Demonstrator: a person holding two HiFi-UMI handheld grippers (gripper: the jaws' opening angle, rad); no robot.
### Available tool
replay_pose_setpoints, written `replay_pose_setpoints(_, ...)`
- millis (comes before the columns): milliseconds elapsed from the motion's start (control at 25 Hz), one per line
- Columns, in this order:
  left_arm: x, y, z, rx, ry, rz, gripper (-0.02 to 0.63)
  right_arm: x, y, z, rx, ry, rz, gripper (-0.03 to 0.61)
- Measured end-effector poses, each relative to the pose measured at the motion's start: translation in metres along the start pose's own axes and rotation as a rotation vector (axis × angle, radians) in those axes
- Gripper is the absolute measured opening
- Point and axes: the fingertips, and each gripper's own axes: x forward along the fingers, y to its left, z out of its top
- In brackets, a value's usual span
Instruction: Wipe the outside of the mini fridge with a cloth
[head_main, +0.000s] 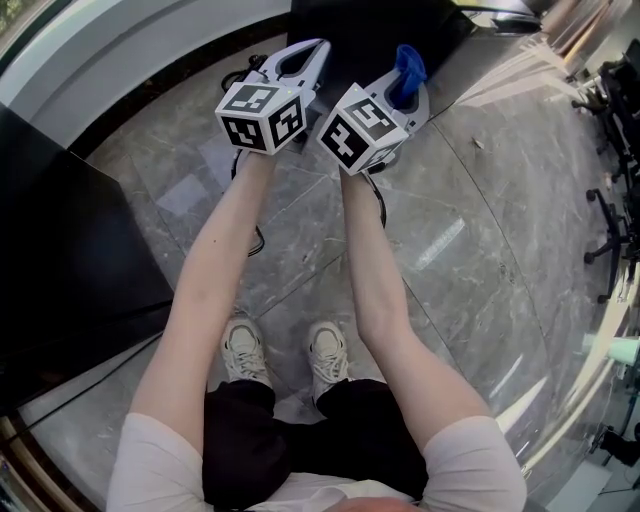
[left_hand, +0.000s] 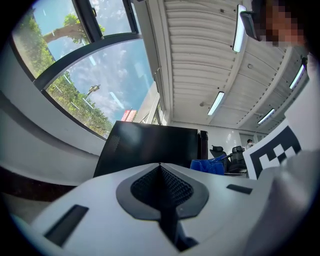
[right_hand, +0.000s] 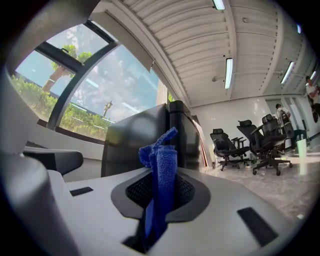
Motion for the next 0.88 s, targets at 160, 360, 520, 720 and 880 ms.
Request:
replay_pose_setpoints(160,-0.009,0.023,-0.002,0.045,0.014,0.008,0.005,-0.002,0.044,-0.005,0.009,-0.004,0.082,0.061)
replay_pose_setpoints(360,-0.028,0.092,0.002,0.031,-0.026,0.089,0.005,0.015,0.108,-0.03,0.033,0.012,0.195,0.061)
replay_pose_setpoints(520,-0.039,0.152,-0.013,0.013,-0.038,0.161,0.005,0.055,0.156,-0.051,0.078,0.044,0.241,0.061)
replay_pose_setpoints(720,-0.029,0.195,-0.04,0.013,-0.013,0.168,0.005,0.103,0.202,-0.076,0.127,0.078,0.274,0.061)
replay_pose_setpoints(880,-0.027,0.212,-0.052,-0.006,-0.035,0.169,0.005,0.126,0.24,-0.088,0.099,0.059,0.306,0.061)
